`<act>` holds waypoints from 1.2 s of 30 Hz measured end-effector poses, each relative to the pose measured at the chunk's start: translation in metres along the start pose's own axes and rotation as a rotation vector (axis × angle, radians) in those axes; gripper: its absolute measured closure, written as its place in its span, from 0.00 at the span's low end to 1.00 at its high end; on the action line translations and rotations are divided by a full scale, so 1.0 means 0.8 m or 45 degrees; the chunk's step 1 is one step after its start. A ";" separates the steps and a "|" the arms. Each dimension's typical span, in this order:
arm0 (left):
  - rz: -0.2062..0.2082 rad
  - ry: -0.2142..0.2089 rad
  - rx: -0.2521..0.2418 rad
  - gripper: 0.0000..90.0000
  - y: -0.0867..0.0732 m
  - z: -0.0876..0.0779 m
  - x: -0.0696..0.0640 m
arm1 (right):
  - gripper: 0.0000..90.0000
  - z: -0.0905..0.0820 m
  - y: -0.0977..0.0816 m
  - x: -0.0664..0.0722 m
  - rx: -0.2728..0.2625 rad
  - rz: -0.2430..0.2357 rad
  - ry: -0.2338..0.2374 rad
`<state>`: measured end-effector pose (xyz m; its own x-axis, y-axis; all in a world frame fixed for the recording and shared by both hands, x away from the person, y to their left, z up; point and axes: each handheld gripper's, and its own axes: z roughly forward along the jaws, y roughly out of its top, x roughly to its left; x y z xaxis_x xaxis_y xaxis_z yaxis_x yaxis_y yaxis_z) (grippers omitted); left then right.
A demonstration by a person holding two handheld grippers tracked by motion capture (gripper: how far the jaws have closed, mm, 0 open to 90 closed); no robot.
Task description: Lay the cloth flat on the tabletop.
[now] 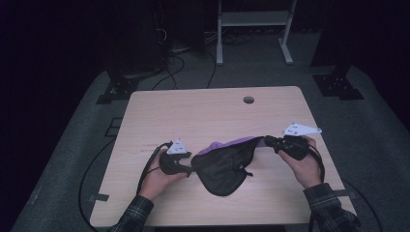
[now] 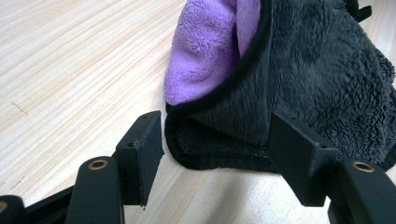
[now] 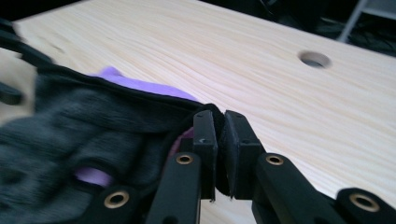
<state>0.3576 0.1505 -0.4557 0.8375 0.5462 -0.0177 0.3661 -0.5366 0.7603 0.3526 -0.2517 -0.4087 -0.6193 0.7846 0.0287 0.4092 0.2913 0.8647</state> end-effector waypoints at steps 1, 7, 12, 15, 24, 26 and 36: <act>0.000 0.003 0.001 0.39 0.000 0.000 0.000 | 0.92 -0.001 -0.004 -0.006 0.010 0.011 -0.015; 0.006 0.017 -0.004 0.39 0.005 0.000 0.006 | 0.92 0.009 -0.024 -0.032 0.122 0.053 -0.060; 0.005 0.019 0.008 0.39 0.007 0.004 0.009 | 0.92 0.013 -0.035 -0.050 0.195 0.105 -0.106; -0.004 0.019 0.034 0.39 0.009 0.011 0.012 | 0.92 0.014 -0.039 -0.056 0.215 0.114 -0.130; -0.003 0.002 0.133 0.53 0.012 0.038 0.022 | 0.88 0.013 -0.039 -0.055 0.202 0.107 -0.094; -0.003 -0.011 0.133 0.61 0.013 0.040 0.020 | 0.78 0.009 -0.039 -0.055 0.172 0.100 -0.068; -0.047 -0.018 0.172 0.92 0.018 0.037 0.016 | 0.61 -0.005 -0.037 -0.066 0.065 0.128 -0.062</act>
<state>0.3853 0.1306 -0.4646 0.8275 0.5589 -0.0540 0.4474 -0.5983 0.6648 0.3705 -0.3043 -0.4341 -0.5404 0.8367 0.0884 0.5021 0.2364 0.8319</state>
